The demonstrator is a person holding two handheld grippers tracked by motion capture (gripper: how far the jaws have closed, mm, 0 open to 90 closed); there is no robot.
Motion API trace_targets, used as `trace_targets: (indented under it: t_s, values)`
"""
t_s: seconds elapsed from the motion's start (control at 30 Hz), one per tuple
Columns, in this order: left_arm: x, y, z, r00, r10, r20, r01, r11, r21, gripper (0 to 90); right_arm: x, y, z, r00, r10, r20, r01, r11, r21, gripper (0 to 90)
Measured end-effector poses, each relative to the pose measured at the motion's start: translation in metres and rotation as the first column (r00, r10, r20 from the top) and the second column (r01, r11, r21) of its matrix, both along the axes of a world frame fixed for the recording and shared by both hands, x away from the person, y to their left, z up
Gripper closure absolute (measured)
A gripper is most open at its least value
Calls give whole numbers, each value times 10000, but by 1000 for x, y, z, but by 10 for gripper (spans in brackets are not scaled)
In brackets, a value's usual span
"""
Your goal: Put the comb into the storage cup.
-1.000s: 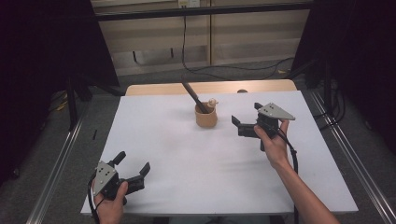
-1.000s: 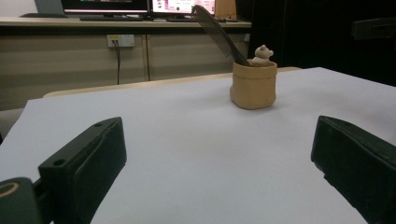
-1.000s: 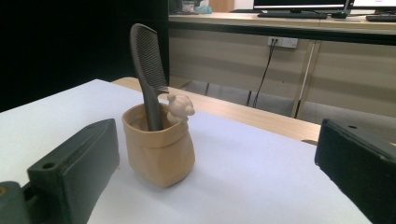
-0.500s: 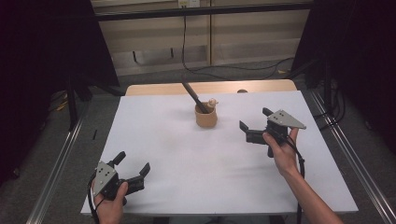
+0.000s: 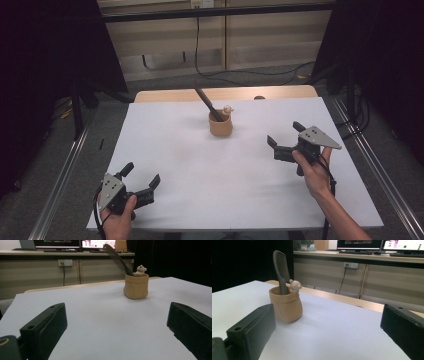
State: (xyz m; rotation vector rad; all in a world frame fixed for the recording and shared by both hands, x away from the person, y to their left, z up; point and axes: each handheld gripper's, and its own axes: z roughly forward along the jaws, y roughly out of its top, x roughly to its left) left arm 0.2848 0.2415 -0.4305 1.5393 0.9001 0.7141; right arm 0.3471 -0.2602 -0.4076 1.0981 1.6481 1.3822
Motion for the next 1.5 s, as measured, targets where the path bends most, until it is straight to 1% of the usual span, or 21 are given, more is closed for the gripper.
trace_targets:
  t_s: [0.1,0.23,0.33,0.37,0.47,0.53,0.63,0.67,0.73,0.77,0.83,0.9,1.07,1.17,1.27,1.4,1.5]
  values:
    - [0,0,0,10000,-5,-14,5,10000,-26,30,-5,-4,-1,9999,-106,8,106,9999,-98,0]
    - [0,0,0,10000,9,-30,-9,10000,-36,30,-11,-10,-2,9997,-258,11,258,9996,-87,0]
    - [0,0,0,10000,12,-32,-12,10000,-15,30,-15,-13,-3,9988,-499,-4,499,9987,-89,0]
    - [-1,0,0,10000,13,-43,-13,10000,74,30,-17,-15,-3,9986,-538,23,538,9985,-80,0]
    - [-1,0,0,10000,66,-33,-65,9999,139,30,-22,-18,-3,9983,-580,-55,579,9983,-56,0]
    - [-1,0,0,9999,96,-53,-95,9999,123,30,-26,-20,-3,9982,-597,-11,597,9982,-78,0]
    - [-1,0,0,9999,93,-41,-92,9998,181,30,-34,-23,-4,9975,-712,10,712,9971,-263,0]
    - [-1,-1,0,9999,100,-27,-100,9999,125,31,-36,-24,-4,9971,-760,-6,760,9967,-287,0]
    - [-2,-1,0,9999,94,-37,-94,9998,189,31,-40,-27,-4,9968,-793,59,794,9968,-48,0]
    - [-1,-1,0,9999,102,-47,-101,9997,238,31,-42,-28,-5,9966,-822,63,823,9966,-88,0]
    - [-1,-1,0,9999,127,-85,-125,9998,152,30,-45,-30,-6,9956,-929,72,930,9956,-81,0]
    - [-2,-1,0,9999,100,-70,-99,9997,205,31,-49,-32,-7,9950,-999,39,999,9950,-80,0]
    - [-3,0,0,9999,103,-65,-102,9998,163,31,-58,-38,-9,9930,-1184,41,1184,9929,-118,0]
    - [-4,-1,1,9999,122,-48,-121,9999,98,31,-65,-42,-11,9937,-1116,101,1117,9937,-77,0]
    - [-4,-1,1,9999,117,-60,-116,9999,109,30,-72,-46,-12,9926,-1207,150,1208,9927,-21,0]
    - [-6,-1,1,9999,89,-51,-89,9998,156,31,-78,-50,-12,9904,-1378,129,1378,9905,-3,0]
    - [-7,-1,1,9999,95,-57,-95,9999,56,31,-82,-53,-15,9903,-1393,-2,1393,9902,-118,0]
